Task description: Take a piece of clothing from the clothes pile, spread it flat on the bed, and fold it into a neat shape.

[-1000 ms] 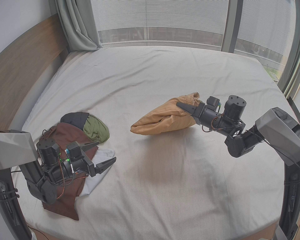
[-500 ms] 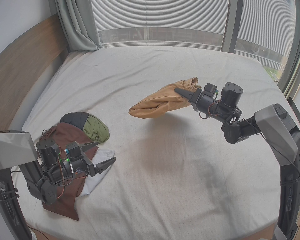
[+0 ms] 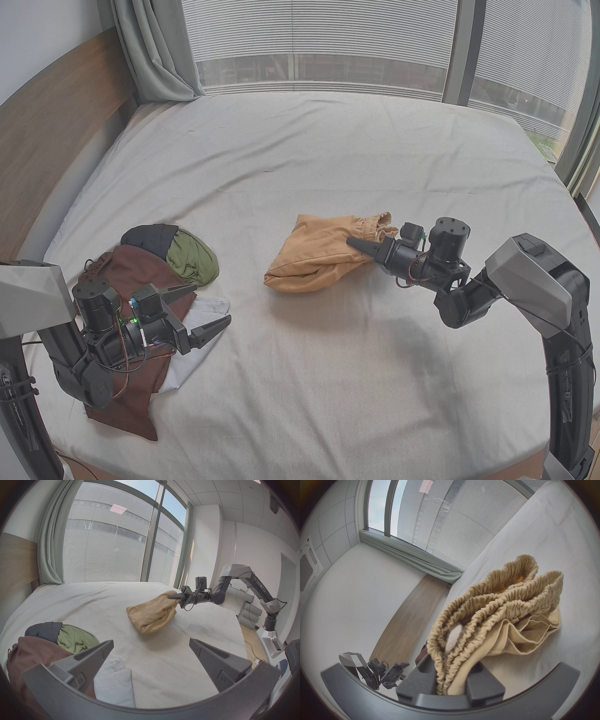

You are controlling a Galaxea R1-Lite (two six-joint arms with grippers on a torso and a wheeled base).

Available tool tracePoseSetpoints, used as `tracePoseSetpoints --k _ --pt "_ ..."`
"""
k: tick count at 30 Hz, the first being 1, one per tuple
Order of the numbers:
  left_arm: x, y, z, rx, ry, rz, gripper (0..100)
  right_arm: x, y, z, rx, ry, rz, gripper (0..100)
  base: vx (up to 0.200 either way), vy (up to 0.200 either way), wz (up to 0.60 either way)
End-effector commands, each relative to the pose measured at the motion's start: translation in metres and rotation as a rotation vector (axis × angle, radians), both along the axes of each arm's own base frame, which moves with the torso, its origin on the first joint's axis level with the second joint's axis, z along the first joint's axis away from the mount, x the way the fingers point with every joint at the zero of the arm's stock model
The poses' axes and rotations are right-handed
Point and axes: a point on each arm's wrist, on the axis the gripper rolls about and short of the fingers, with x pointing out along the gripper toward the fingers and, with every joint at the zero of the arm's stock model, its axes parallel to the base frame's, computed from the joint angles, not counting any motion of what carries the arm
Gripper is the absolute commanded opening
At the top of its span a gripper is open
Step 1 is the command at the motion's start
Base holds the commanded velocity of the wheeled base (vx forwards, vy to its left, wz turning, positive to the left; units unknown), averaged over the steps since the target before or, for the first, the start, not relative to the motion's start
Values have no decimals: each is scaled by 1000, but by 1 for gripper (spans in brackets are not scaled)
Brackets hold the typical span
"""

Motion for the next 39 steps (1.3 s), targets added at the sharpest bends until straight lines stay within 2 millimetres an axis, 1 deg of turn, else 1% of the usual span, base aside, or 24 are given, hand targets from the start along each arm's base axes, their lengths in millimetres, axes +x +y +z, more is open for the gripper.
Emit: tracePoseSetpoints --k 1,2,4,8,9,10,11,12,17,22,23,25,28,32,37,39 --pt "0 -1 -1 2 3 -5 100 -17 -13 -29 -24 54 -15 0 0 0 0" --pt "0 -1 -1 2 3 -5 100 -17 -13 -29 -24 54 -15 0 0 0 0" --pt "0 -1 -1 3 2 -5 100 -22 -17 -38 -25 63 -22 0 0 0 0" --pt "-1 -2 -1 3 2 -7 100 -29 -19 -47 -27 71 -22 0 0 0 0" --pt "-1 -2 -1 4 1 -8 100 -30 -19 -52 -29 81 -22 0 0 0 0" --pt "-1 -2 -1 4 1 -7 100 -31 -20 -58 -32 89 -23 0 0 0 0" --pt "-1 -2 -1 4 1 -7 100 -31 -20 -58 -32 89 -23 0 0 0 0" --pt "-1 -2 -2 6 3 -5 100 -31 -19 -63 -32 89 -22 0 0 0 0" --pt "-1 -2 -1 6 1 -7 100 -31 -18 -75 -32 93 -25 0 0 0 0" --pt "-1 -2 -1 5 0 -7 100 -31 -17 -77 -29 87 -25 0 0 0 0" --pt "-1 -2 -1 5 0 -7 100 -31 -17 -77 -29 87 -25 100 0 0 0" --pt "-1 -2 0 5 -2 -7 100 -32 -19 -78 -32 92 -28 100 0 0 0" --pt "-2 -3 0 5 -3 -10 100 -38 -23 -78 -39 113 -34 100 0 0 0" --pt "-2 -3 0 5 -3 -9 100 -43 -37 -67 -40 115 -61 100 0 0 0" --pt "-2 -3 0 5 -5 -9 100 -50 -64 -51 -54 100 -120 100 0 0 0" --pt "-2 -3 1 5 -9 -10 100 -54 -72 -38 -51 84 -137 100 0 0 0"
